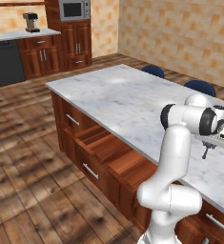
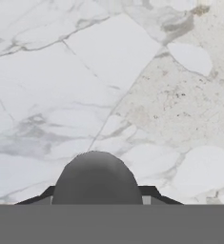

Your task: Organize the utensils by type. Pick up the wooden spoons from the counter and place them in the open cabinet. Then pick up the metallic utensils from the counter and place them in the open drawer.

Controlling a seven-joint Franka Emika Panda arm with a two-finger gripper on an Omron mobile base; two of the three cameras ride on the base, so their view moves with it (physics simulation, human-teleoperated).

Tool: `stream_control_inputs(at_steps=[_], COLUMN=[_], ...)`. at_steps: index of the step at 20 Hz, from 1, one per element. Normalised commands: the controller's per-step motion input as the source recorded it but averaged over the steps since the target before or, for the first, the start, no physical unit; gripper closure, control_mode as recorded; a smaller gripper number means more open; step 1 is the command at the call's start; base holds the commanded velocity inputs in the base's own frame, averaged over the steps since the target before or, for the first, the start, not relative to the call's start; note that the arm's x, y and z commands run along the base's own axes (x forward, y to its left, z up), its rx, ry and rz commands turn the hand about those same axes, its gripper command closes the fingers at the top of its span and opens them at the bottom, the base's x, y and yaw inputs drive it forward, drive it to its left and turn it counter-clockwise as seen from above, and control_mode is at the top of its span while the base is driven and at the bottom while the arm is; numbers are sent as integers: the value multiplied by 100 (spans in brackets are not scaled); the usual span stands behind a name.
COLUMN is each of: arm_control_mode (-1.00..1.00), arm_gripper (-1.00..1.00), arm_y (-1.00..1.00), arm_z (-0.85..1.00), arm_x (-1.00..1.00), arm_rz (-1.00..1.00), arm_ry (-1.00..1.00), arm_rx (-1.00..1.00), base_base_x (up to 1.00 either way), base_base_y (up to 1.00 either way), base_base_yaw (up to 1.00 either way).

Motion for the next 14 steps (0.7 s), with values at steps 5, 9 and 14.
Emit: stream_control_inputs(at_steps=[5,9,14], arm_control_mode=[-100,-100,-100], arm_gripper=[100,100,100], arm_y=[-9,4,38], arm_z=[8,34,35], arm_x=[-30,-54,-47], arm_rz=[0,0,0], arm_ry=[0,0,0], arm_rx=[2,7,1], base_base_x=[0,0,0], base_base_y=[0,0,0], base_base_yaw=[0,0,0])
